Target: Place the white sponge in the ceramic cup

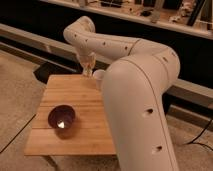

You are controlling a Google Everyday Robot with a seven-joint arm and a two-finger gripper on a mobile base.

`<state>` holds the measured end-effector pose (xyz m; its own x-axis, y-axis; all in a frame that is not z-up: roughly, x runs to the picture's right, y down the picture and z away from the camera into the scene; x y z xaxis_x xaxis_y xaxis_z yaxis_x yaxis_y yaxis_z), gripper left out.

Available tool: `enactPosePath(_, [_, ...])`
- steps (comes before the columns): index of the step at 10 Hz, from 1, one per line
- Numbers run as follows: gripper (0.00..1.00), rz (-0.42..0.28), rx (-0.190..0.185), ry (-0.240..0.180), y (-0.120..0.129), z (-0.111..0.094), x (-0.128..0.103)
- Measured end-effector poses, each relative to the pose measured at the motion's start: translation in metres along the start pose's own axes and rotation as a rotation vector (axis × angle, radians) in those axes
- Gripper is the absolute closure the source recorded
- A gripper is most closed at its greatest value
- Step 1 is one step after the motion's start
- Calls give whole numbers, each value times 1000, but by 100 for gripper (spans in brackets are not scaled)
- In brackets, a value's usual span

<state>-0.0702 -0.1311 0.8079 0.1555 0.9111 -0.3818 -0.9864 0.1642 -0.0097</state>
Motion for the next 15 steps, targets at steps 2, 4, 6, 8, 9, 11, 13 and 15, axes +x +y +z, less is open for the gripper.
enactPosePath(2, [100,-17,12,-21,-16,3,-13])
enactPosePath(4, [100,-18,19,-35,-30,20,-26])
enactPosePath(6, [100,-6,20,-41,-39,42,-36])
enactPosePath(8, [100,3,19,-45,-44,61,-43])
enactPosePath(9, [100,9,20,-46,-47,69,-46])
enactPosePath(11, [100,17,25,-44,-52,81,-48])
enactPosePath(13, [100,21,31,-40,-56,92,-46])
enactPosePath(15, [100,17,38,-38,-58,98,-43])
